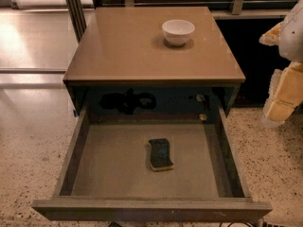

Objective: Pick sponge from top drawer and place on counter

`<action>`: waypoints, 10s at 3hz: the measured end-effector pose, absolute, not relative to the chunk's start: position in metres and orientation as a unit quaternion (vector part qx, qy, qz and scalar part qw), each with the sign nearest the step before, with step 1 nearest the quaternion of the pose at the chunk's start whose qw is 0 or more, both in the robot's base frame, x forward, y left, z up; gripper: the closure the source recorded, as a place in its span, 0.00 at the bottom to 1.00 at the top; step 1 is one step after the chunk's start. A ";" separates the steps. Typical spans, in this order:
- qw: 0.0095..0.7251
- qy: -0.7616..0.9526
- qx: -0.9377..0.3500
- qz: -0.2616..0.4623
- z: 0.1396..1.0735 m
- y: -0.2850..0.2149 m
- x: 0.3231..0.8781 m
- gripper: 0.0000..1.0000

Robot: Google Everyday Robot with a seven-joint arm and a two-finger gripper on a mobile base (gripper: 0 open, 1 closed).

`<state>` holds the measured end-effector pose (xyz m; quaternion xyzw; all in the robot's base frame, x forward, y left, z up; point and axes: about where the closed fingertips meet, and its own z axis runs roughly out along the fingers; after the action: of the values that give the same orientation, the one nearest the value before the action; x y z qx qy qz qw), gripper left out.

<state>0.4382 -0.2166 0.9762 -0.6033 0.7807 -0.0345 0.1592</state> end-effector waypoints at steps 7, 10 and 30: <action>0.122 0.735 -0.666 0.036 0.796 -0.087 0.402 0.00; 0.112 0.723 -0.682 -0.013 0.736 -0.071 0.447 0.00; 0.256 0.588 -0.761 0.094 0.869 -0.024 0.565 1.00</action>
Offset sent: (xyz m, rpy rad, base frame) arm 0.0084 0.0171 -0.0722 0.0053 0.0670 0.0494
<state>0.5651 -0.0244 0.8692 -0.7614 0.5881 0.0945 0.2560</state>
